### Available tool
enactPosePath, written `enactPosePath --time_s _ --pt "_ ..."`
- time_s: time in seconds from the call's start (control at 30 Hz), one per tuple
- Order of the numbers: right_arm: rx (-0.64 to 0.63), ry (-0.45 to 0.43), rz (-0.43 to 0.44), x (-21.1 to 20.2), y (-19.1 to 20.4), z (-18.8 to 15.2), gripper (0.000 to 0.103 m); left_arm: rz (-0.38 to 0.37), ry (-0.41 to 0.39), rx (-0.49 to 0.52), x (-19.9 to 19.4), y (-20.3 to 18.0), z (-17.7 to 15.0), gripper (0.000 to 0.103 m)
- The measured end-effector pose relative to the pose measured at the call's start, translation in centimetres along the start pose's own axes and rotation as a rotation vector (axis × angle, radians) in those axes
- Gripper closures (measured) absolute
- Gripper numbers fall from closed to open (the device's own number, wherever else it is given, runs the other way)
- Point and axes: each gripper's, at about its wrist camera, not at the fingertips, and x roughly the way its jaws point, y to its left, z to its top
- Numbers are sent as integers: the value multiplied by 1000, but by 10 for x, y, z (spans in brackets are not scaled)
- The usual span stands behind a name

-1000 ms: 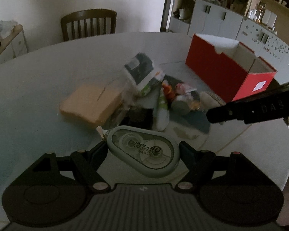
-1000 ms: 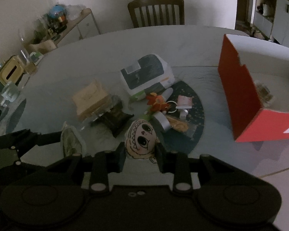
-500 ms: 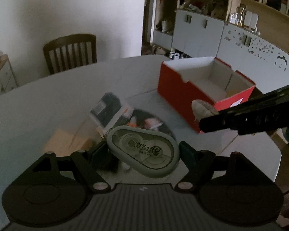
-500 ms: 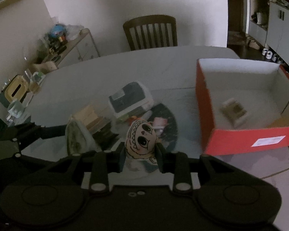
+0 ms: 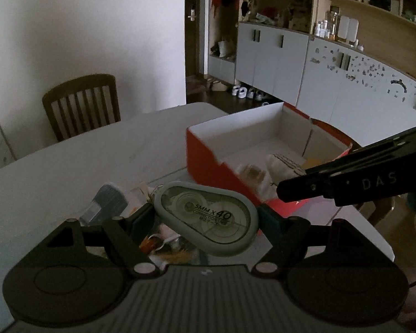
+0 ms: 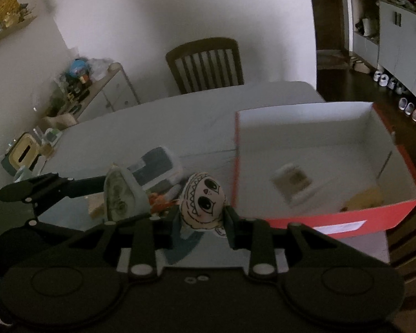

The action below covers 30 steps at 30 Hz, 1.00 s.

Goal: Organize objects
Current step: 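Carry the correction tape and cartoon-face plush with both grippers into the red box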

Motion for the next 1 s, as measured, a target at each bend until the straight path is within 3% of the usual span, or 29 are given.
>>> enactPosePath --time_s 0.6,0.83,1.0 --pt "-8 -42 -46 -12 -102 29 71 29 5 82 67 -86 56 22" --pt "11 -23 -37 7 -135 46 71 39 70 120 109 -106 67 22" --pt "2 -9 -80 28 -148 54 71 42 119 124 140 -114 75 22"
